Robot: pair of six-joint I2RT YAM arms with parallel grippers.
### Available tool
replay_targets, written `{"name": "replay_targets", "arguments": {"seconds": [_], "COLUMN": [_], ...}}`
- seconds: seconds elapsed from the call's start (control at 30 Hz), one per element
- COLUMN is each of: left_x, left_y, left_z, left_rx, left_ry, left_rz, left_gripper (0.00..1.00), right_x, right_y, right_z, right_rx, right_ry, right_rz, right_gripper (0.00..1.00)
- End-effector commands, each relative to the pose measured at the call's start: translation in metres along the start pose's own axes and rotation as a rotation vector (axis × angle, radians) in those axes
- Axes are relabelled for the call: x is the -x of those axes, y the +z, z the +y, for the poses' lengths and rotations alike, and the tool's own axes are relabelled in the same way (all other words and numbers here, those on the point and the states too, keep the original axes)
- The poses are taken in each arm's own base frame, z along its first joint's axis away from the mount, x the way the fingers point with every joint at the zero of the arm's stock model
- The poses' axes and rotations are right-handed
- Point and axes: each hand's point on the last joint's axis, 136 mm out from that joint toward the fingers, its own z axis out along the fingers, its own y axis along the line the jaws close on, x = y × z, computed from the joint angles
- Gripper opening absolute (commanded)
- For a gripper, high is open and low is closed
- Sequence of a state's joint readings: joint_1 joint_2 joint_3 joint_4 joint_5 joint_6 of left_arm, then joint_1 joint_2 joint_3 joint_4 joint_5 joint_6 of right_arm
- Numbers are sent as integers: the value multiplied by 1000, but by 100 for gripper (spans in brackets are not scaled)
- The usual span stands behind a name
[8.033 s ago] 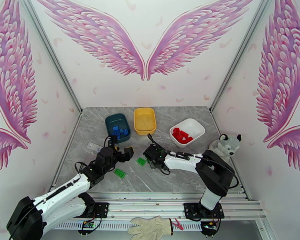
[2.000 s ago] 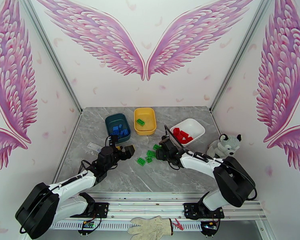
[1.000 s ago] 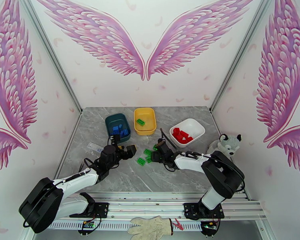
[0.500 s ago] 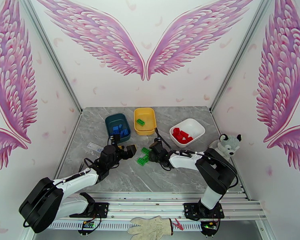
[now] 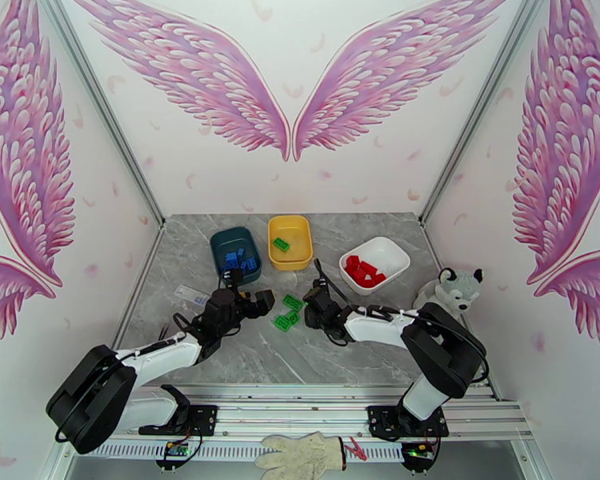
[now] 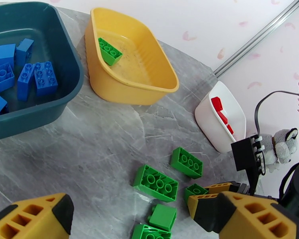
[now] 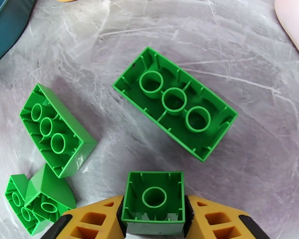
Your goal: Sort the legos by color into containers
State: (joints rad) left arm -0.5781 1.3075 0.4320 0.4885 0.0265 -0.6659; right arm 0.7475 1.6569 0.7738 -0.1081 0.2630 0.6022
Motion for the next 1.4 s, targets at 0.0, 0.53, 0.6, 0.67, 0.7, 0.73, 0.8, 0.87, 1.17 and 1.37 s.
{"name": "replay_targets", "arguments": {"seconds": [0.0,0.53,0.6,0.67,0.7,0.73,0.8,0.87,1.17,1.37], "left_x": [13,10,11,11,12,13,14,15,25,28], "left_y": [5,18,18,17,16,15,14,11,-4,-11], "left_z": [-13,-8,-7,-4,-2,-1,3,6,16,15], "left_rx": [-45,-159,-155,-143,-136,-129,-105,-81,-17,-10], "left_ry": [-5,-106,-107,-105,-101,-98,-88,-77,-45,-34], "left_rz": [-23,1,-4,-11,-15,-19,-24,-34,-71,-84], "left_gripper": [99,99,99,99,99,99,99,99,99,99], "right_x": [6,74,93,113,124,132,152,169,221,238], "right_y": [-4,-52,-52,-49,-48,-45,-39,-31,3,1], "right_z": [3,31,39,47,51,55,60,64,67,69], "right_rx": [-3,83,91,99,104,110,112,109,78,64], "right_ry": [-16,-10,-12,-6,-2,2,12,17,43,22], "right_rz": [-13,-132,-149,-164,-167,-170,-177,-180,-185,-184], "right_gripper": [37,31,31,31,31,31,31,31,42,63]}}
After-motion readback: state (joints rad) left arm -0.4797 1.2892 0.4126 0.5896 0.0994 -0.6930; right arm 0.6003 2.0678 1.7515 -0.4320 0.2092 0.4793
